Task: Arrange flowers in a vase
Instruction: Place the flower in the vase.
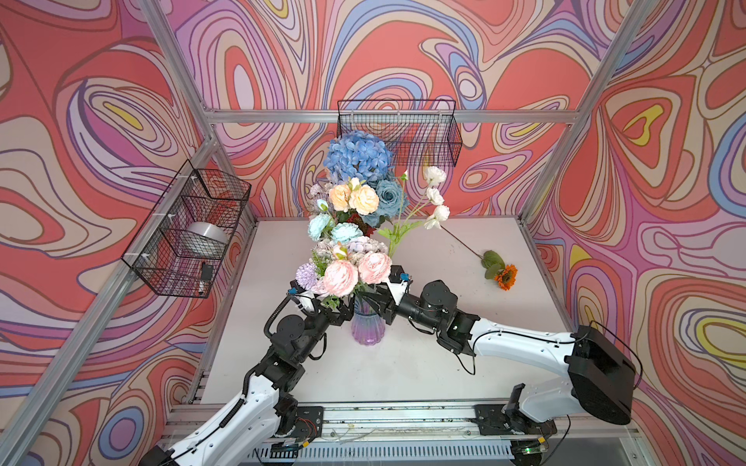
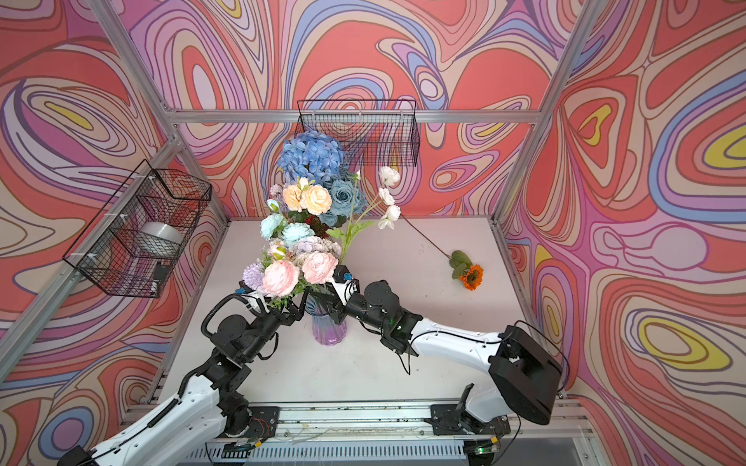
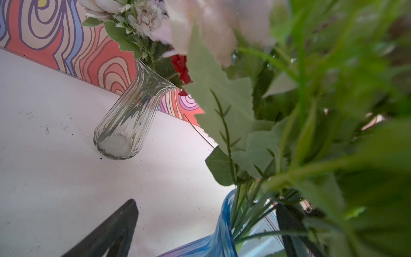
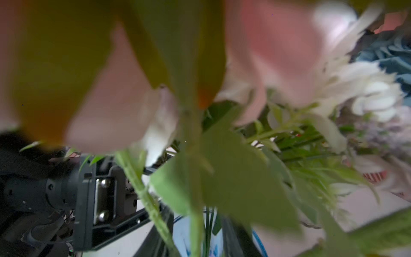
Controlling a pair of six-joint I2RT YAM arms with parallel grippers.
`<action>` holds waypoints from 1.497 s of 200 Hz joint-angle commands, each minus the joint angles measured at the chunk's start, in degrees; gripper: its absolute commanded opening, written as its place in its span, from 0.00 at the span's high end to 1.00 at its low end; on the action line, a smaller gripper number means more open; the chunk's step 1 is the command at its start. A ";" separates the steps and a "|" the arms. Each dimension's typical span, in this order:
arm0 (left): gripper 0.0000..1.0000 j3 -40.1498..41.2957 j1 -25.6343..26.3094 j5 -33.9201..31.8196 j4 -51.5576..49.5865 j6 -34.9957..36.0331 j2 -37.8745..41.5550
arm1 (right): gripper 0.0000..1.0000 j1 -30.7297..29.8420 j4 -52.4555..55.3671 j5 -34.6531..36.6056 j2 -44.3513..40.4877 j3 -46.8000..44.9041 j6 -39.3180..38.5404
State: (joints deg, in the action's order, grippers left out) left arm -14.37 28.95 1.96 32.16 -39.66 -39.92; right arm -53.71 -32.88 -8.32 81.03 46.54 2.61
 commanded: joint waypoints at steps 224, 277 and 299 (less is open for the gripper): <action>0.00 -1.25 0.17 1.17 3.74 -0.25 -1.69 | 0.41 -0.16 30.81 16.01 -11.85 -0.69 -0.13; 0.00 -1.28 0.29 1.83 5.50 -0.33 -2.95 | 0.38 9.20 32.62 22.27 -14.44 -7.04 9.67; 0.00 -1.27 0.22 1.86 5.76 -0.25 -3.06 | 0.40 19.29 31.20 21.19 -12.06 -7.78 15.11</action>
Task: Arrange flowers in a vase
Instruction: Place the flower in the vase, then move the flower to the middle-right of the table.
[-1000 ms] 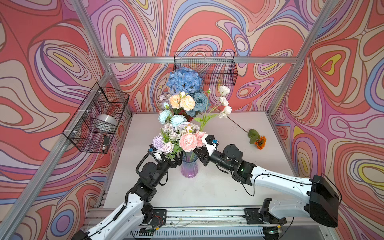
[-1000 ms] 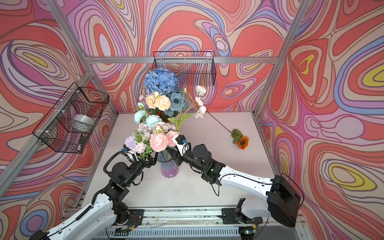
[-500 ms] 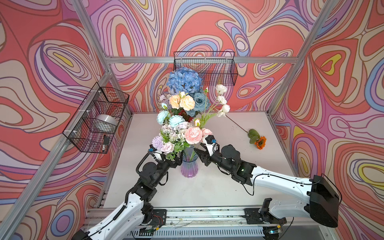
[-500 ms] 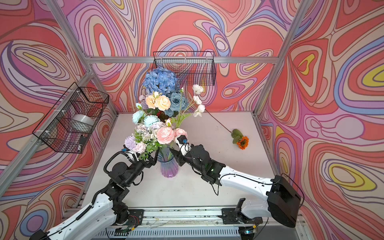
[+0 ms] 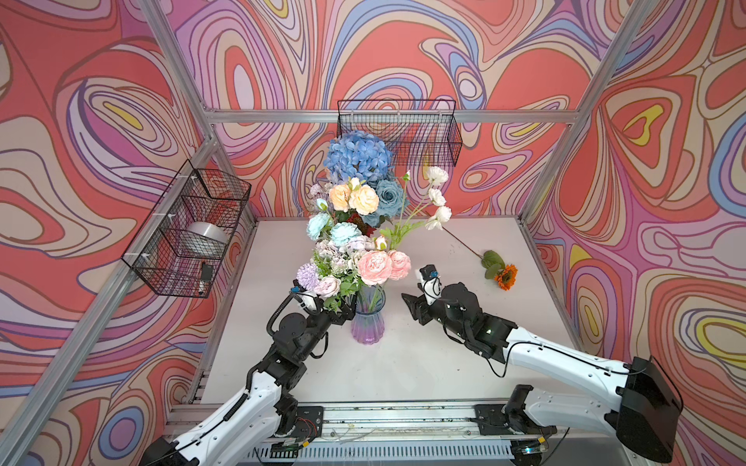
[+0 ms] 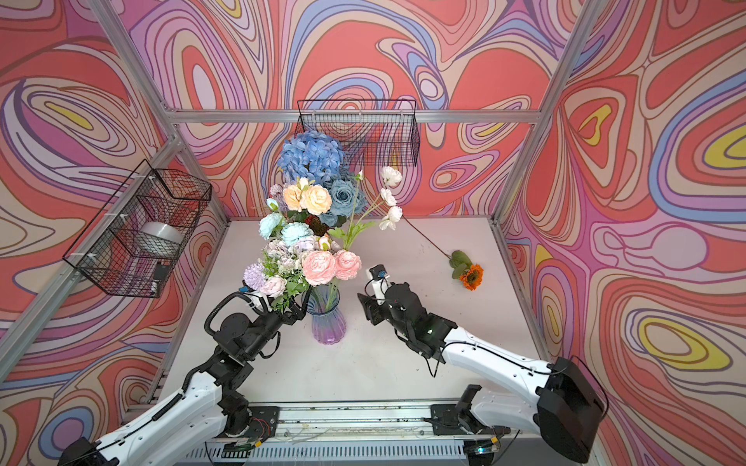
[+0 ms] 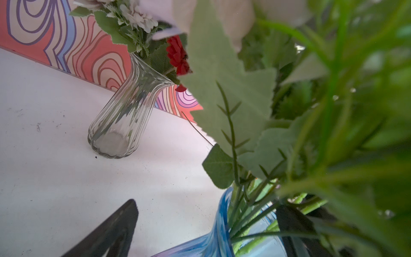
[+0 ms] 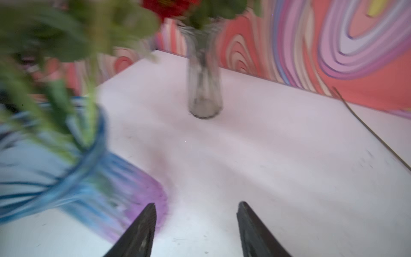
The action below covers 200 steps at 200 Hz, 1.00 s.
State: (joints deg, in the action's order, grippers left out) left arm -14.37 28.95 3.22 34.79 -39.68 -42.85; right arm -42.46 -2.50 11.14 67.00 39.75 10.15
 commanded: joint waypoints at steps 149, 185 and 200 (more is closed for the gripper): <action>0.00 -0.04 0.22 -1.42 -1.88 0.28 4.27 | 0.37 37.68 9.98 -2.74 58.48 49.76 15.80; 0.00 0.04 0.16 -1.66 -3.69 0.65 5.96 | 0.37 38.49 16.72 -2.16 66.78 60.49 16.92; 0.00 0.22 0.23 -1.90 -3.81 0.67 6.50 | 0.37 38.98 17.50 -3.06 68.21 61.75 18.00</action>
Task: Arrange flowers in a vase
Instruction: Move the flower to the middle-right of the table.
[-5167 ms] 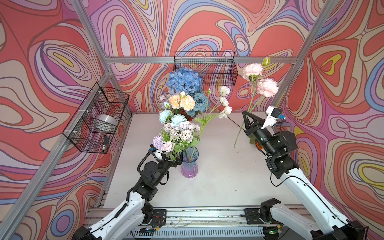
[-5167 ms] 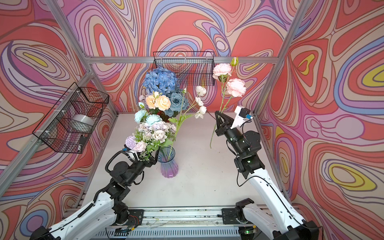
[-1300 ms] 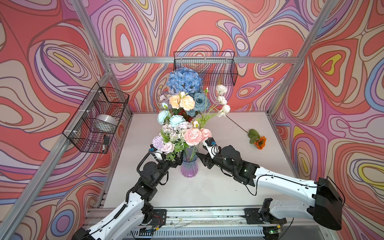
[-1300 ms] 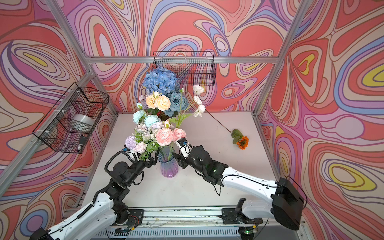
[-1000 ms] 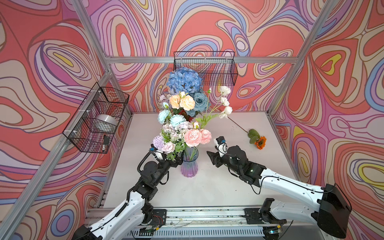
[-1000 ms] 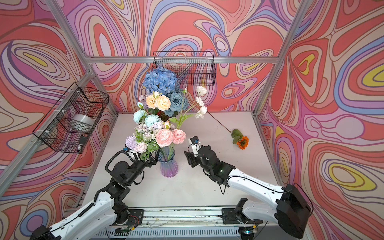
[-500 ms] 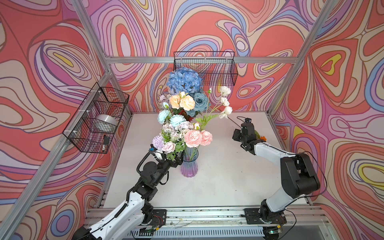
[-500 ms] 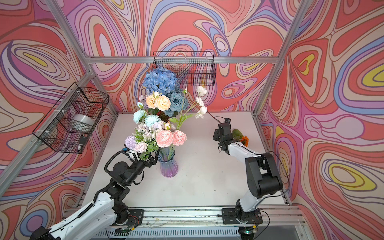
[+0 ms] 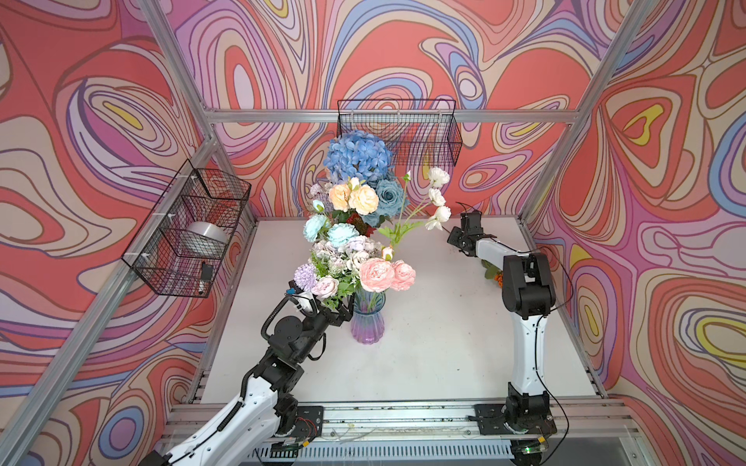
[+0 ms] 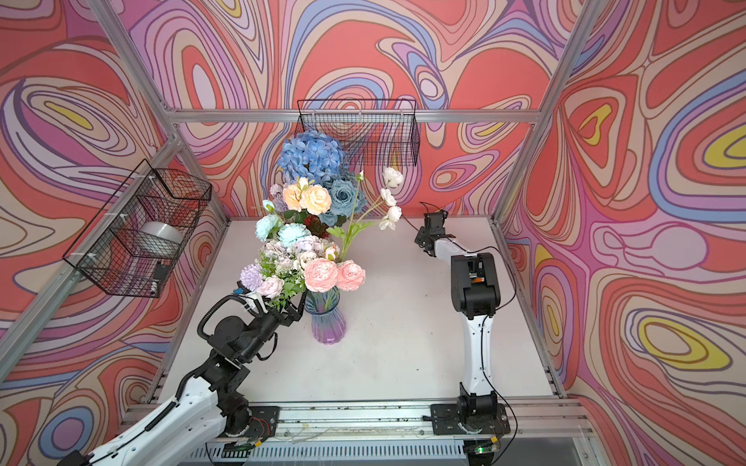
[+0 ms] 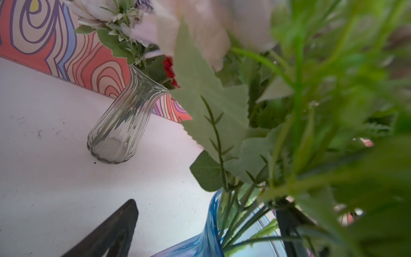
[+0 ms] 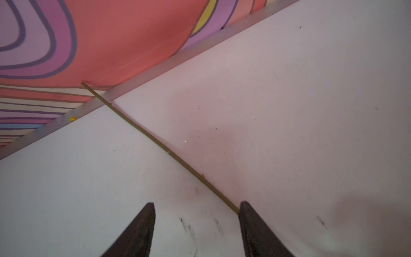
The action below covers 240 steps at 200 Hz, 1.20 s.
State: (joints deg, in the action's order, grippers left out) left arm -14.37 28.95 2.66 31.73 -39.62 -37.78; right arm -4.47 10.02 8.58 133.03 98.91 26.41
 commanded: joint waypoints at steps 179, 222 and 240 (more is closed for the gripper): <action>0.00 -0.56 0.23 1.06 4.26 -0.81 -3.43 | 0.42 -2.26 0.89 -12.12 -18.05 -25.65 -0.89; 0.00 -1.12 0.23 1.80 4.58 -0.54 -3.98 | 0.44 -8.09 4.02 -13.50 -25.65 -33.15 -2.85; 0.00 -1.28 0.23 1.78 4.62 -0.38 -4.06 | 0.44 -10.15 5.84 -11.97 -30.45 -35.55 -1.33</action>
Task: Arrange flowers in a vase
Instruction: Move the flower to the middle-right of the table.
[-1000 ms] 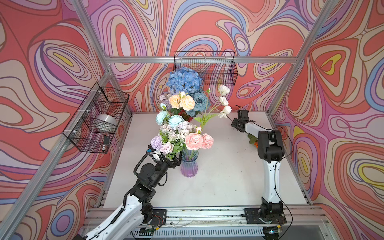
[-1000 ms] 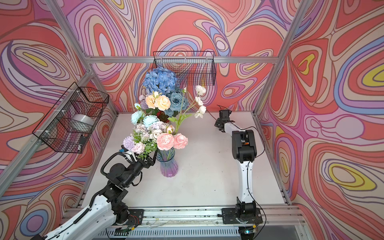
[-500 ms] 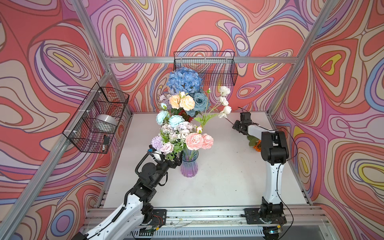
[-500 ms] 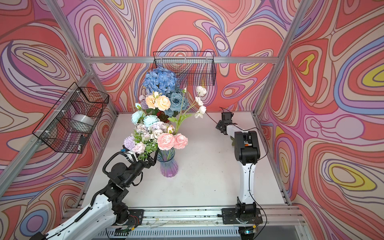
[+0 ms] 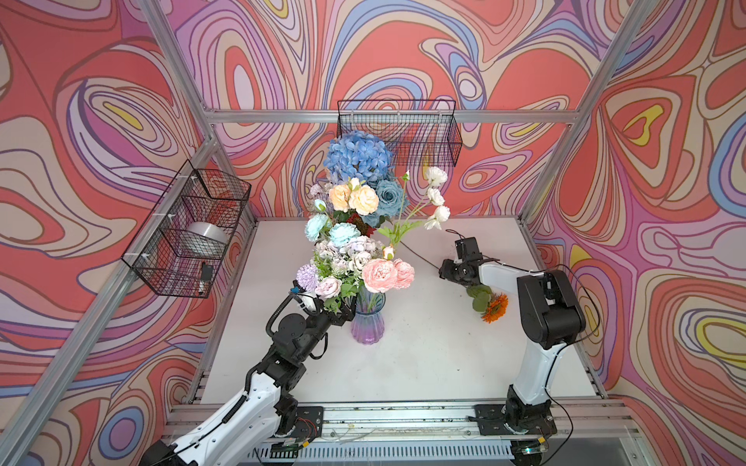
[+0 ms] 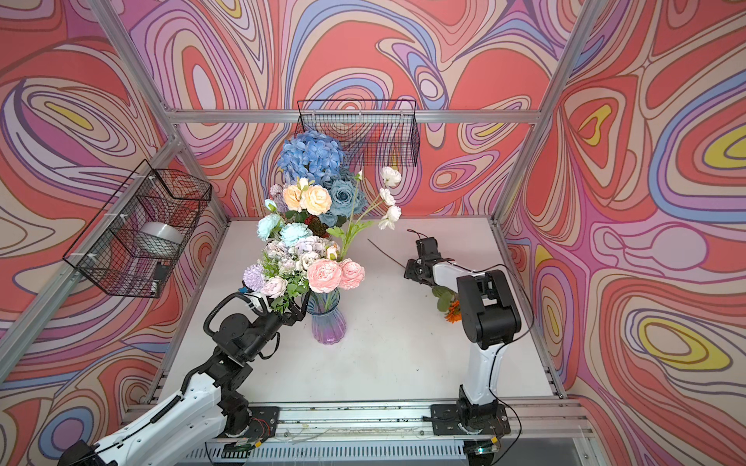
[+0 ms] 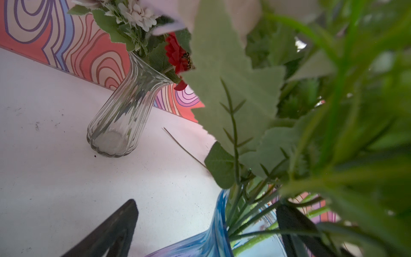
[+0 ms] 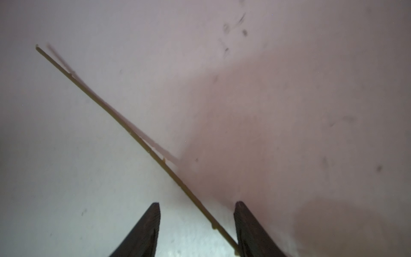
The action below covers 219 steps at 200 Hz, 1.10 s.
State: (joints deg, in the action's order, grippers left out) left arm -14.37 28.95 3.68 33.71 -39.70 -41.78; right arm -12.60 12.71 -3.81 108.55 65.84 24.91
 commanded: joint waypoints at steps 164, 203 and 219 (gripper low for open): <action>0.00 -1.27 0.22 0.35 3.19 0.36 0.68 | 0.22 -3.15 2.97 16.64 -17.46 -18.65 19.35; 0.00 -1.24 0.21 0.09 2.82 0.77 1.02 | 0.21 4.45 -3.13 13.32 -15.44 -17.70 16.20; 0.00 -1.24 0.27 0.50 3.50 0.51 0.35 | 0.20 6.61 -3.75 11.82 -12.33 -14.80 14.41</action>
State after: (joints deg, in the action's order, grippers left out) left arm -14.37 28.95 4.45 36.03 -39.62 -41.21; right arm -8.62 12.05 8.58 92.42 47.05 42.81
